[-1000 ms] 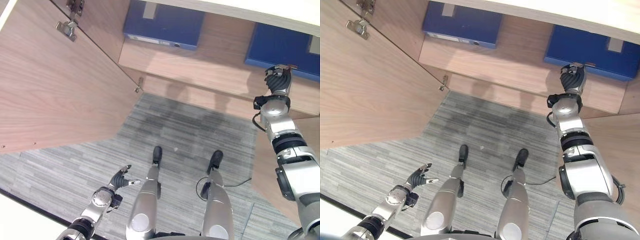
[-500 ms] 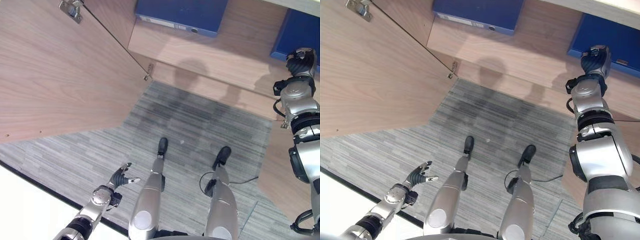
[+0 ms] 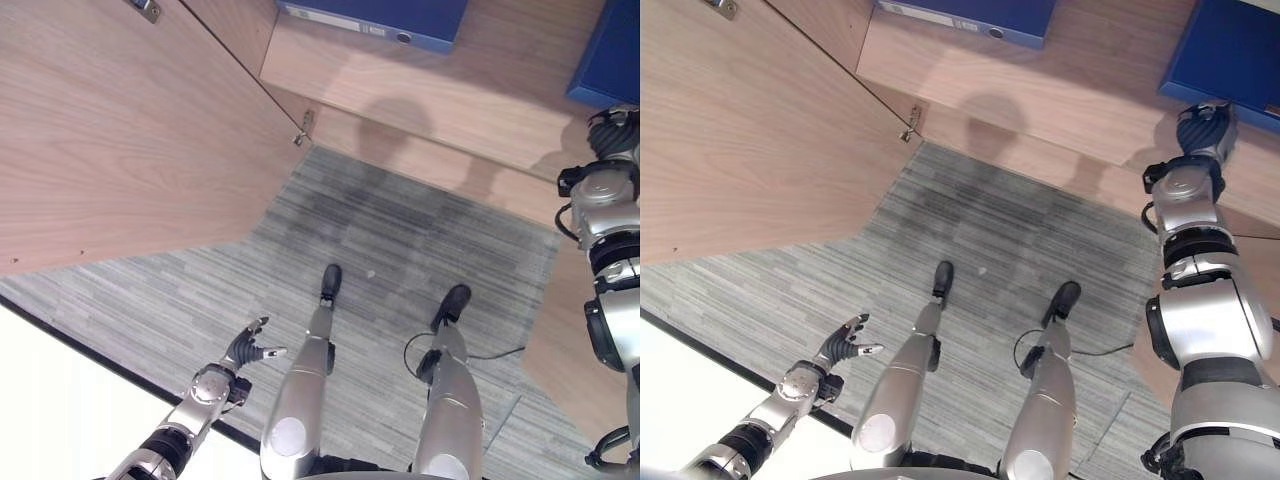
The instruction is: Put the empty folder in the office cabinet
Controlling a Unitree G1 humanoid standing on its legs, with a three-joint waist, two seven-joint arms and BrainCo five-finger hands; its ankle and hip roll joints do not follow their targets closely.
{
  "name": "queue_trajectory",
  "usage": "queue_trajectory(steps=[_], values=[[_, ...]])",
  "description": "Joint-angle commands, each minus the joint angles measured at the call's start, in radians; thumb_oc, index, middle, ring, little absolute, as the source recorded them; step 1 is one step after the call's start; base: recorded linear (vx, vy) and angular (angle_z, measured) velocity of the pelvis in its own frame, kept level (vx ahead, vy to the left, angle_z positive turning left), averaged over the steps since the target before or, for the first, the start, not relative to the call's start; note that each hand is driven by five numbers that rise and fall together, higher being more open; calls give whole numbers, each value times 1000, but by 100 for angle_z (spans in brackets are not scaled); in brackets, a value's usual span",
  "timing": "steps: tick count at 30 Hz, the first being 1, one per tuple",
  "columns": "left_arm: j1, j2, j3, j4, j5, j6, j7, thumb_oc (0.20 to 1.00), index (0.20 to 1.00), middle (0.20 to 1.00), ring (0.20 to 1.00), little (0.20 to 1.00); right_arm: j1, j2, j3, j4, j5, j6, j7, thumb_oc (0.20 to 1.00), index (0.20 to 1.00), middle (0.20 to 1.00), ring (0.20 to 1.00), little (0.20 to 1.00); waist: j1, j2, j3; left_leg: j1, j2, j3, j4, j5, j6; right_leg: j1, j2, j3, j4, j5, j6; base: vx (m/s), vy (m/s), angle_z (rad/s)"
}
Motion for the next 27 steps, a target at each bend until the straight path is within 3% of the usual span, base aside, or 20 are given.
queue_trajectory(steps=[1, 14, 27], values=[[-10, -7, 11, 35, -10, -17, 23, 1000, 1000, 1000, 1000, 1000, 21, -34, -17, -107, -4, -54, -59, 200, 200, 200, 200, 200, 12, 11, 31, -11, 16, -66, -6, -80, -29, -30, -13, 47, 241, -221, 79, 0, 0, 0], [-15, -39, 43, 69, 15, -15, 40, 1000, 1000, 1000, 1000, 1000, 210, 82, -153, -279, -40, -86, -113, 200, 200, 200, 200, 200, -12, 6, 45, -5, 11, -62, -9, -84, -23, -28, -16, 51, 237, -216, 79, 0, 0, 0], [-7, -36, 36, 57, 44, -27, 37, 1000, 1000, 1000, 1000, 1000, 251, 95, -197, -325, -96, -106, -169, 200, 200, 200, 200, 200, -10, 22, 48, -11, 3, -59, -8, -86, -21, -35, -21, 55, 236, -215, 82, 0, 0, 0]])
